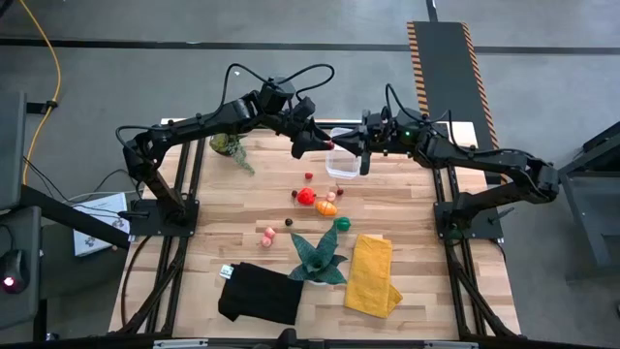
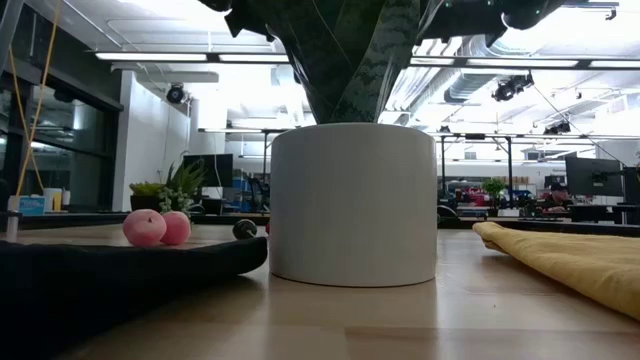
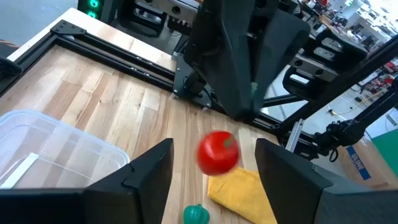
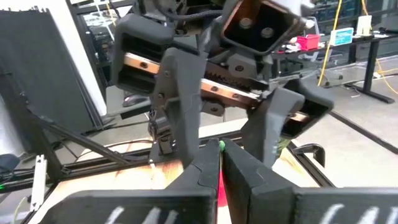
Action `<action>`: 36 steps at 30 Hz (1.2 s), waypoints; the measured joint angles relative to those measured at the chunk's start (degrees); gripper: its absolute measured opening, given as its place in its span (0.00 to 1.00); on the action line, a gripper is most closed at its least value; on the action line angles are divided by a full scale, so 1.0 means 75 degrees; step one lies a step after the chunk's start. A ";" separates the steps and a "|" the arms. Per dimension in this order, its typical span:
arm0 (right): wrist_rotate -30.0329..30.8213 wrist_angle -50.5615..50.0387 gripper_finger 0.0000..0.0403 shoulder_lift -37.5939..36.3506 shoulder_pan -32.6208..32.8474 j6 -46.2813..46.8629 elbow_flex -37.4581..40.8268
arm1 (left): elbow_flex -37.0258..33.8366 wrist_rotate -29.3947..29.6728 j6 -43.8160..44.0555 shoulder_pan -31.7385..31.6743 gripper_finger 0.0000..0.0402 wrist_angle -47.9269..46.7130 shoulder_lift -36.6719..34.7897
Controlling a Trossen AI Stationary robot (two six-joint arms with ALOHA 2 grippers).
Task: Pick and placing Produce into tupperware
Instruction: Put the bottom red cherry into the transparent container
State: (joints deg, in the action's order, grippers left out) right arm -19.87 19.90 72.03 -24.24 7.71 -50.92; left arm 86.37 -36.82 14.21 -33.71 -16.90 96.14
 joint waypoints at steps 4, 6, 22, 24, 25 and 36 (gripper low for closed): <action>0.0027 0.0003 0.00 0.0000 -0.0191 0.0182 0.0000 | 0.0000 0.0062 0.0004 -0.0003 0.54 -0.0126 0.0000; 0.0026 0.0005 0.00 0.0000 -0.0266 0.0185 0.0000 | 0.0000 0.0150 0.0002 -0.0003 0.54 -0.0261 0.0000; 0.0274 -0.0988 0.00 0.0000 -0.0729 0.0342 0.0000 | 0.0000 0.0872 -0.0116 -0.0052 0.55 -0.0942 0.0000; 0.0270 -0.1371 0.00 0.0000 -0.0780 0.0297 0.0000 | 0.0000 0.0863 -0.0071 -0.0050 0.54 -0.0942 0.0000; 0.0270 -0.1491 0.00 0.0000 -0.0804 0.0241 0.0000 | 0.0000 0.0860 -0.0060 -0.0052 0.53 -0.0942 0.0000; 0.0335 -0.2692 0.00 0.0210 -0.1174 0.0183 0.0006 | 0.0000 0.0445 0.0129 -0.0052 0.46 -0.0789 0.0000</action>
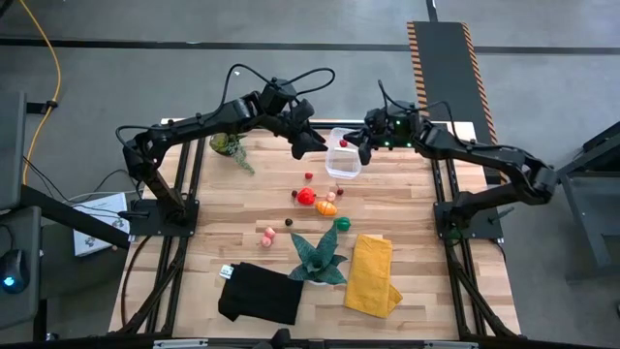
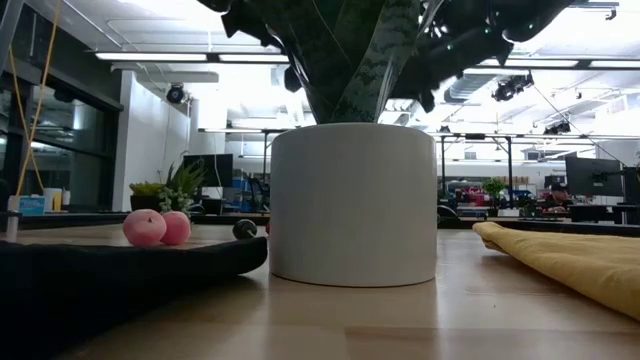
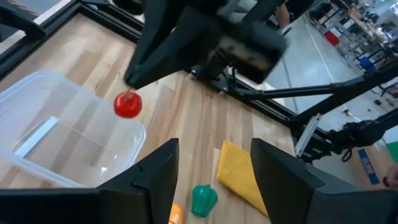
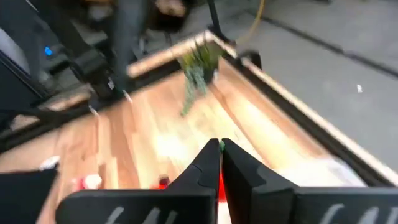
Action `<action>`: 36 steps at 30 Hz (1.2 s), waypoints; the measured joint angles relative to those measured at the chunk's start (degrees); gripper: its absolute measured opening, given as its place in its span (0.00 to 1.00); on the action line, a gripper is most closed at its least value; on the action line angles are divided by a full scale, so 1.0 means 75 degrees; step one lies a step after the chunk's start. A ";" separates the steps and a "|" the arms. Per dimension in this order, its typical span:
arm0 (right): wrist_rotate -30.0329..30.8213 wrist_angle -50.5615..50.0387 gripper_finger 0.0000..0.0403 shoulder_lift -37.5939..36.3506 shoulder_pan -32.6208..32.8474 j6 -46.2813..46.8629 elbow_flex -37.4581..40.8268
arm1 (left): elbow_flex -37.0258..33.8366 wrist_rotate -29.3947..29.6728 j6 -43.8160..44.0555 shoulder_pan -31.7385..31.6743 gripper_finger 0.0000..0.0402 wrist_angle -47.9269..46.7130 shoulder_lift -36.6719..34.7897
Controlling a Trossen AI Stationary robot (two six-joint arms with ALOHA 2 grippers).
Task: Pick and placing Produce into tupperware
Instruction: Put the bottom red cherry into the transparent container
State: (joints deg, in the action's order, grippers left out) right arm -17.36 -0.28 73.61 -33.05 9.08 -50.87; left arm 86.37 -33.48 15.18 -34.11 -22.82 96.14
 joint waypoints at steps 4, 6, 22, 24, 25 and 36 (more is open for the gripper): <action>0.0008 0.0053 0.00 0.0368 -0.0096 0.0007 0.0000 | 0.0000 -0.0026 0.0108 0.0000 0.44 0.0075 0.0000; 0.0008 0.0012 0.00 0.0637 -0.0124 0.0016 0.0000 | 0.0000 -0.0050 0.0211 0.0000 0.43 0.0102 0.0000; -0.0336 -0.0001 0.00 0.1401 -0.0511 0.0533 0.0000 | 0.0000 -0.0688 0.0241 0.0000 0.41 0.0109 -0.0003; -0.0330 -0.0065 0.00 0.1401 -0.0553 0.0531 0.0000 | 0.0000 -0.0737 0.0239 0.0000 0.41 0.0098 -0.0038; -0.0318 -0.0084 0.00 0.1401 -0.0565 0.0530 -0.0001 | 0.0000 -0.0740 0.0228 0.0000 0.40 0.0101 -0.0090; 0.0045 -0.2838 0.00 0.1975 -0.0690 -0.0615 -0.2159 | 0.0000 -0.0748 0.0090 -0.0006 0.33 -0.0236 -0.0841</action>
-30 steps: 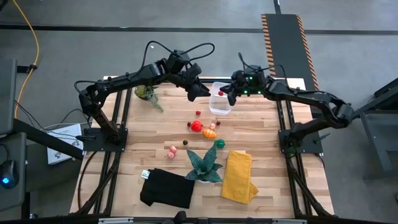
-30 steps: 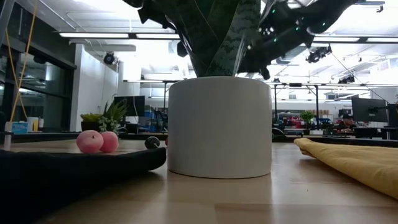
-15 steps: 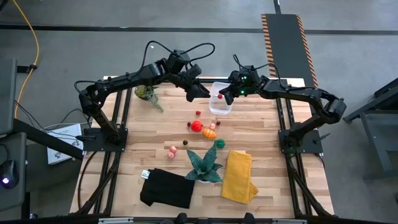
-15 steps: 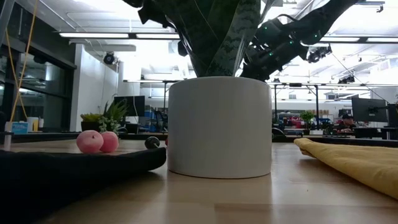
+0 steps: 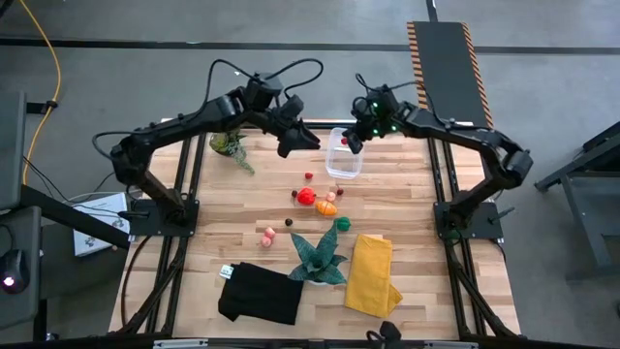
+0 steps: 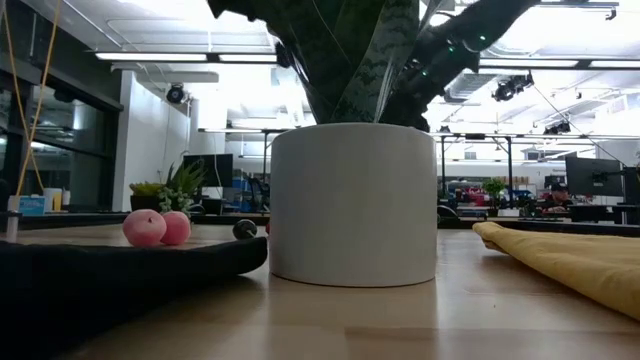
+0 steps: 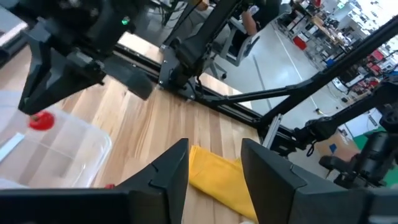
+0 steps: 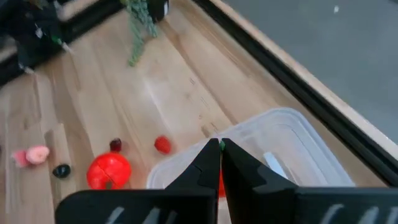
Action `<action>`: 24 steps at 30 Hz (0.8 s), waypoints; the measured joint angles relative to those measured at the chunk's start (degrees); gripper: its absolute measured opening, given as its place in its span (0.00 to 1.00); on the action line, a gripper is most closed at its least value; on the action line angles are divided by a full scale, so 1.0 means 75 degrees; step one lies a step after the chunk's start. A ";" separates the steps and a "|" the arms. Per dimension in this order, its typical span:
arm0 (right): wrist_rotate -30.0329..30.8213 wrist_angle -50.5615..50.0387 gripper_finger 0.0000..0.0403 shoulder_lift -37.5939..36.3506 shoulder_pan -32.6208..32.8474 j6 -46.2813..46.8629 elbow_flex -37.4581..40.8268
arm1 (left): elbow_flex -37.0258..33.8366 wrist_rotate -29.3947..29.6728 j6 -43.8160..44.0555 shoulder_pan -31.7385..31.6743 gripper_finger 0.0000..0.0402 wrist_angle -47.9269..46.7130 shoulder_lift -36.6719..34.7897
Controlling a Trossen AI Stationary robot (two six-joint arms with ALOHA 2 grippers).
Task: Pick and placing Produce into tupperware
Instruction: Put the bottom red cherry into the transparent container
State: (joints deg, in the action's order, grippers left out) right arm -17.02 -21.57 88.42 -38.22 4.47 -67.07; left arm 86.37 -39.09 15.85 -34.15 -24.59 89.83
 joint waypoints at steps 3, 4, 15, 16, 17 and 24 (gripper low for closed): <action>-0.0021 -0.0832 0.00 0.0357 -0.0057 -0.0263 -0.0559 | 0.0000 0.0018 -0.0189 0.0000 0.32 -0.0372 -0.0292; -0.0048 -0.1083 0.00 0.0464 -0.0063 -0.0347 -0.0737 | 0.0003 0.0034 -0.0251 0.0000 0.31 -0.0487 -0.0399; -0.0396 -0.2609 0.00 0.1294 0.0038 -0.0660 -0.1802 | 0.0003 0.0298 -0.0579 0.0000 0.26 -0.1499 -0.1371; -0.0396 -0.2622 0.00 0.1327 0.0053 -0.0659 -0.1804 | 0.0003 0.0361 -0.0643 0.0000 0.26 -0.1563 -0.1429; -0.0390 -0.2644 0.00 0.1341 0.0056 -0.0662 -0.1804 | 0.0000 0.0411 -0.0710 0.0000 0.26 -0.1687 -0.1493; -0.0046 -0.2665 0.00 0.1382 0.0114 -0.0737 -0.1810 | 0.0003 0.0714 -0.0943 0.0006 0.25 -0.2413 -0.1770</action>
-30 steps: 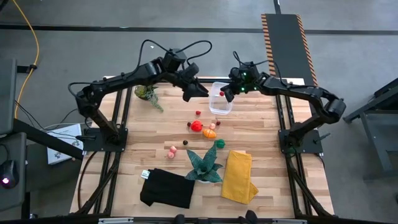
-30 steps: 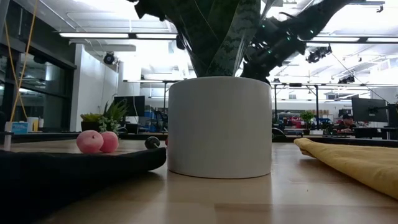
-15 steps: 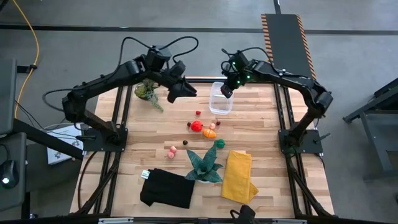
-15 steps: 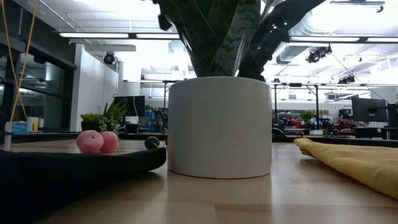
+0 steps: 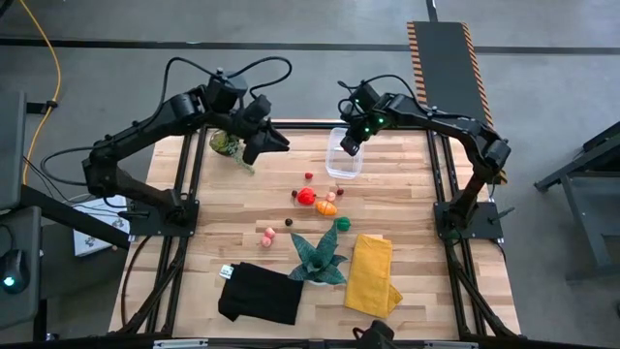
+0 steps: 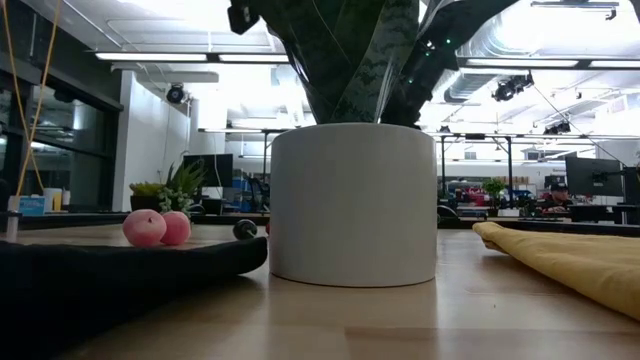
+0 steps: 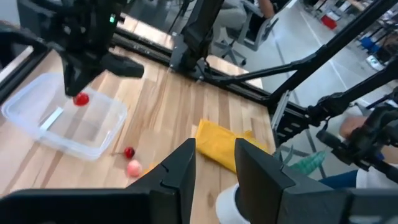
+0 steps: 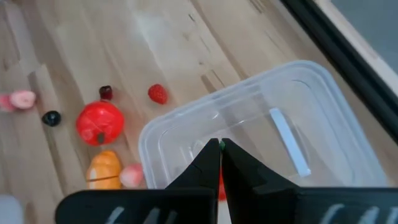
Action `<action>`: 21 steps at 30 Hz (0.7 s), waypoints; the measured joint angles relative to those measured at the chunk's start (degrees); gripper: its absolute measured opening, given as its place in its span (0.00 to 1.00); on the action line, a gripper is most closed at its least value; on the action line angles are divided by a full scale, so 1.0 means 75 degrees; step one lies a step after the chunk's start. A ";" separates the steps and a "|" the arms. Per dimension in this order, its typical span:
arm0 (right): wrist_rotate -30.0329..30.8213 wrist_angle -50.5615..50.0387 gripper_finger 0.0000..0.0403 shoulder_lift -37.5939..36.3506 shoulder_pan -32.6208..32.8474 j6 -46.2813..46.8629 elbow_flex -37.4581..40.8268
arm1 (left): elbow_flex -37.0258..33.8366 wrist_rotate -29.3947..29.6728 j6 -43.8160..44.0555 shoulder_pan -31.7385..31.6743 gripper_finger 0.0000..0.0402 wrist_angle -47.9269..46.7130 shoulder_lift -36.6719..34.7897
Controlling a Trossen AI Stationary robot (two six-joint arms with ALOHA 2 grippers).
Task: Pick and placing Produce into tupperware
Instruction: Put the bottom red cherry into the transparent container
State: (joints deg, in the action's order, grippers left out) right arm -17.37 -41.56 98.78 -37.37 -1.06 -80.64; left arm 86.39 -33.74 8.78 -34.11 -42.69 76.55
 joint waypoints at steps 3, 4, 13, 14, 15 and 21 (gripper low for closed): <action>0.0186 -0.0010 0.00 0.0000 0.0008 -0.0063 0.0000 | -0.0001 0.0035 0.0002 0.0000 0.24 -0.0146 -0.0023; 0.0330 -0.0009 0.00 0.0001 0.0041 -0.0070 0.0000 | -0.0002 0.0043 0.0003 0.0000 0.24 -0.0208 -0.0023; 0.0510 -0.0045 0.00 0.0478 0.0313 -0.0125 0.0000 | -0.0003 0.0047 0.0003 0.0000 0.24 -0.0282 -0.0035; 0.0510 -0.0042 0.00 0.0516 0.0328 -0.0125 0.0000 | -0.0003 0.0047 0.0002 0.0000 0.24 -0.0302 -0.0035; 0.0517 -0.0042 0.00 0.0564 0.0339 -0.0125 0.0000 | -0.0003 0.0047 0.0000 0.0000 0.24 -0.0328 -0.0035; 0.0548 -0.0044 0.00 0.0851 0.0347 -0.0125 0.0000 | -0.0003 0.0047 0.0003 0.0000 0.24 -0.0342 -0.0035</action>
State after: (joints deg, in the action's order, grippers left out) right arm -13.26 -41.89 105.17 -34.76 -2.00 -80.64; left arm 86.37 -33.39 8.80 -34.11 -45.25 76.29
